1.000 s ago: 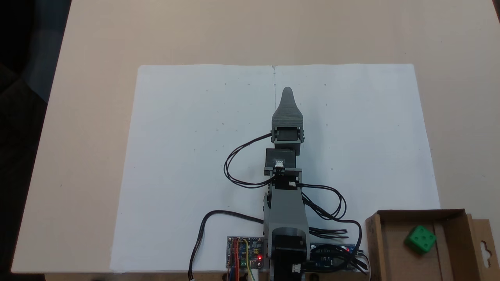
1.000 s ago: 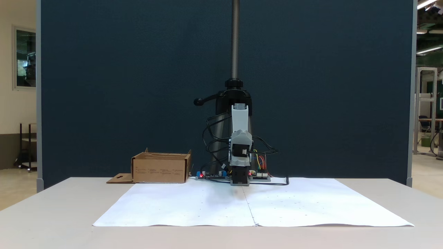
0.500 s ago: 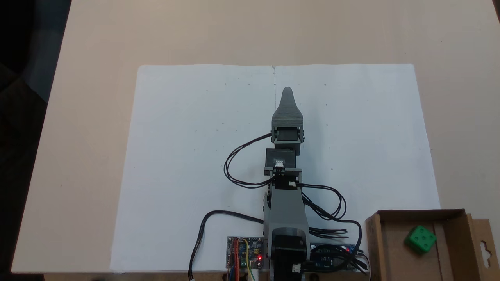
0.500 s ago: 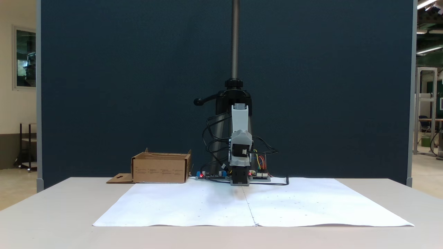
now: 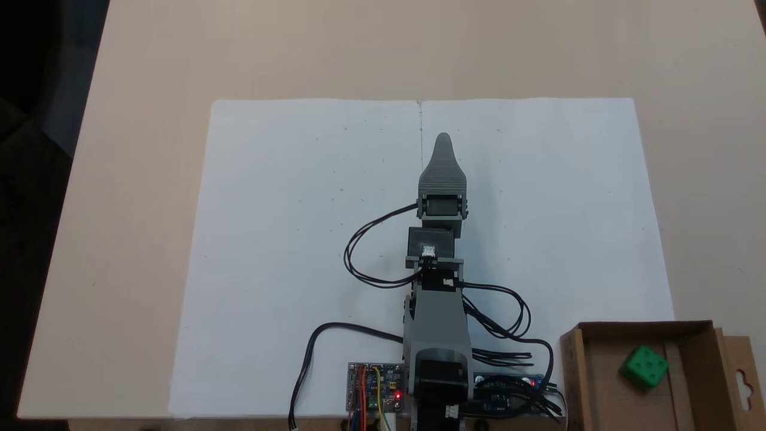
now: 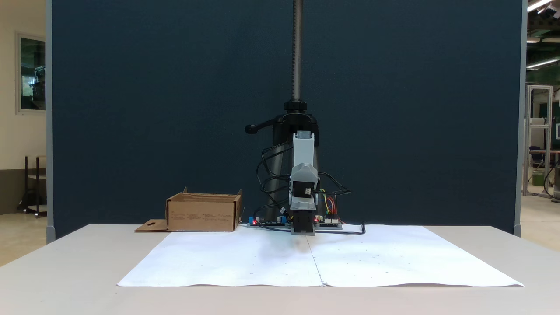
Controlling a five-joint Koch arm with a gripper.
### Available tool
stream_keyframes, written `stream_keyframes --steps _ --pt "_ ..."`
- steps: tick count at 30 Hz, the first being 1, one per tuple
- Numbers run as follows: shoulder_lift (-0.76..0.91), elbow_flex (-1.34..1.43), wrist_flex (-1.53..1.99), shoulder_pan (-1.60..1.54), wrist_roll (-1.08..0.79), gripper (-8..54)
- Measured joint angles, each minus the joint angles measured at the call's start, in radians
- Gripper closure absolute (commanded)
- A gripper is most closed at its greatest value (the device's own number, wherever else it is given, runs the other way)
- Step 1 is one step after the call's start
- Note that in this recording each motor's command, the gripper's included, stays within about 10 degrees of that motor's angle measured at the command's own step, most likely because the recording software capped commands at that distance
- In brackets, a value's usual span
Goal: Grasp a green dice and put it in the bin.
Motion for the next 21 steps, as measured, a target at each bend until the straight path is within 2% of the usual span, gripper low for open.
stream_keyframes --steps 21 --pt "0.000 0.002 -0.035 -0.058 0.000 0.5"
